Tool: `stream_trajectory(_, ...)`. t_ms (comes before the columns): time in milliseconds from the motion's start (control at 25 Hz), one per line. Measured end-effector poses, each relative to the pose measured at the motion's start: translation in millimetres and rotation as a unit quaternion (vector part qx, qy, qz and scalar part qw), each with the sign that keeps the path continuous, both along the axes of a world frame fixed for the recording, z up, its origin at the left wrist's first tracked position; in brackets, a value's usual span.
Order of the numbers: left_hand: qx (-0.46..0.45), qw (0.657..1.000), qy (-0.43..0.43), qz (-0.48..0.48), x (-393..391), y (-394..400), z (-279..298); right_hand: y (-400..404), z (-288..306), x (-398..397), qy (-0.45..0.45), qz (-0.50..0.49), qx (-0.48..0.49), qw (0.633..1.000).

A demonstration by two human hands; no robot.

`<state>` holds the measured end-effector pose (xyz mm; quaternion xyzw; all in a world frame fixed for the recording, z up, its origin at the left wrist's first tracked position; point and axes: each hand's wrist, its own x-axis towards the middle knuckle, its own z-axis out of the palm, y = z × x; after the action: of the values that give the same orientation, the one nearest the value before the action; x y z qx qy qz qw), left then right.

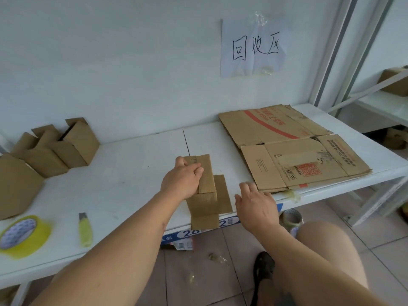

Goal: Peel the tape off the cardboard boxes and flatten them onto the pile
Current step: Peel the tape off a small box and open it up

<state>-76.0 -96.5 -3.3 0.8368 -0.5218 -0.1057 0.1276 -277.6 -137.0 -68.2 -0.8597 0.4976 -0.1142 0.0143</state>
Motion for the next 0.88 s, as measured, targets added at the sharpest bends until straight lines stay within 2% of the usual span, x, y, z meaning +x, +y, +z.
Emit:
stream_trajectory(40,-0.006,1.000,-0.013,-0.007,1.7,0.2,-1.3,0.1,4.1,3.7,-0.016,-0.004,-0.008,1.000)
stream_trajectory(120,-0.036,0.998,-0.047,-0.033,5.6,-1.2,-7.4,2.4,13.7,13.4,-0.128,0.031,0.029,0.991)
stream_trajectory(200,-0.064,0.995,-0.038,-0.062,10.6,-7.8,-12.8,5.4,19.9,26.3,-0.245,0.106,0.155,0.951)
stream_trajectory(240,-0.070,0.995,-0.013,-0.068,13.4,-11.9,-14.0,8.1,21.1,33.2,-0.264,0.133,0.212,0.931)
stream_trajectory(360,-0.088,0.993,0.067,-0.045,25.2,-21.2,-14.1,8.7,16.2,51.1,-0.290,0.154,0.287,0.900)
stream_trajectory(520,-0.070,0.995,0.077,-0.006,50.3,-18.4,-15.3,-3.2,17.1,68.0,-0.320,0.155,0.327,0.875)
stream_trajectory(600,-0.072,0.995,0.069,0.014,63.9,-17.3,-18.8,-12.8,17.1,77.5,-0.314,0.157,0.324,0.878)
stream_trajectory(720,-0.121,0.989,0.073,0.045,76.7,-15.2,-25.0,-26.7,19.1,91.7,-0.301,0.170,0.315,0.884)
stream_trajectory(880,-0.177,0.974,0.124,0.066,86.9,-17.8,-32.2,-33.1,20.9,108.1,-0.297,0.179,0.319,0.882)
